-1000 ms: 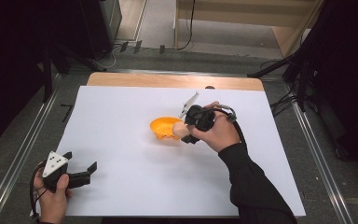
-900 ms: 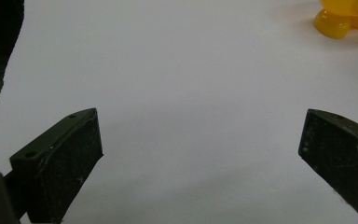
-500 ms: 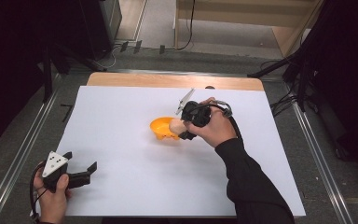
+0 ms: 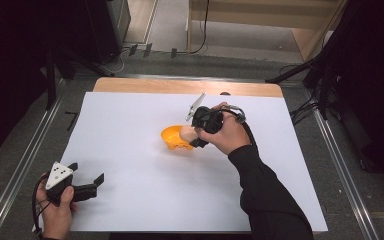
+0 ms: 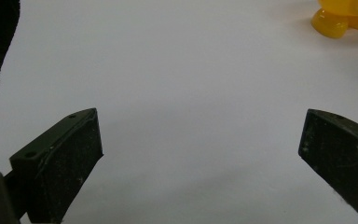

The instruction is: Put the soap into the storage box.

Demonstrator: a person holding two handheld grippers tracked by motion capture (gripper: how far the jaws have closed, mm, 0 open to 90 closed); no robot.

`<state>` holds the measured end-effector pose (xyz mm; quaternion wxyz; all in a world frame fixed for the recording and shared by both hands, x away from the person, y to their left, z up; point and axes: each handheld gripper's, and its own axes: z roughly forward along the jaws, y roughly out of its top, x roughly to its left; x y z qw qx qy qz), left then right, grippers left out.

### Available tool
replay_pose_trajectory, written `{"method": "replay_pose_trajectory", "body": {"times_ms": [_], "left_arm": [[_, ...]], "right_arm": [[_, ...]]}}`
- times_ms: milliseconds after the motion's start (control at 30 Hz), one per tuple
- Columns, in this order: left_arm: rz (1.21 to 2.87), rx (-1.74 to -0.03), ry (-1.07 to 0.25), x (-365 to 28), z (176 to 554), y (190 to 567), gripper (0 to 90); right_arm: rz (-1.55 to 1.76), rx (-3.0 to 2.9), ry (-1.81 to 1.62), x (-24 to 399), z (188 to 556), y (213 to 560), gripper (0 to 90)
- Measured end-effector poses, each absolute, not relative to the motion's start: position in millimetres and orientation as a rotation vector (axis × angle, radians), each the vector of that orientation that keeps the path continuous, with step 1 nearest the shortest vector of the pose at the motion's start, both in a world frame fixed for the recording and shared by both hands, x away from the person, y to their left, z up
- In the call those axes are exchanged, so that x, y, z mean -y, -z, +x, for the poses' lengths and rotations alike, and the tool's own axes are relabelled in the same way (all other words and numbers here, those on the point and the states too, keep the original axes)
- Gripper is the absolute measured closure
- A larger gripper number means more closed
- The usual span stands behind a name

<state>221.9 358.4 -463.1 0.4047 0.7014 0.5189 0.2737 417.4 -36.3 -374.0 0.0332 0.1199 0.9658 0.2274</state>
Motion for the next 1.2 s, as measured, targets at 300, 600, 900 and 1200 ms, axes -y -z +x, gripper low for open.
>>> {"method": "replay_pose_trajectory", "body": {"times_ms": [300,600,900,1200], "left_arm": [[1.771,-1.305,-0.687,-359,222,463,0.0],[1.775,-1.305,-0.685,-358,222,463,0.0],[1.779,-1.303,-0.684,-358,222,463,0.0],[1.781,-1.301,-0.682,-358,222,463,0.0]], "right_arm": [[0.280,-2.965,-0.696,22,423,373,33.4],[0.245,-2.984,-0.654,7,428,377,33.3],[0.210,-2.984,-0.651,-1,432,375,33.4],[0.206,-2.999,-0.618,-6,439,384,33.3]]}}
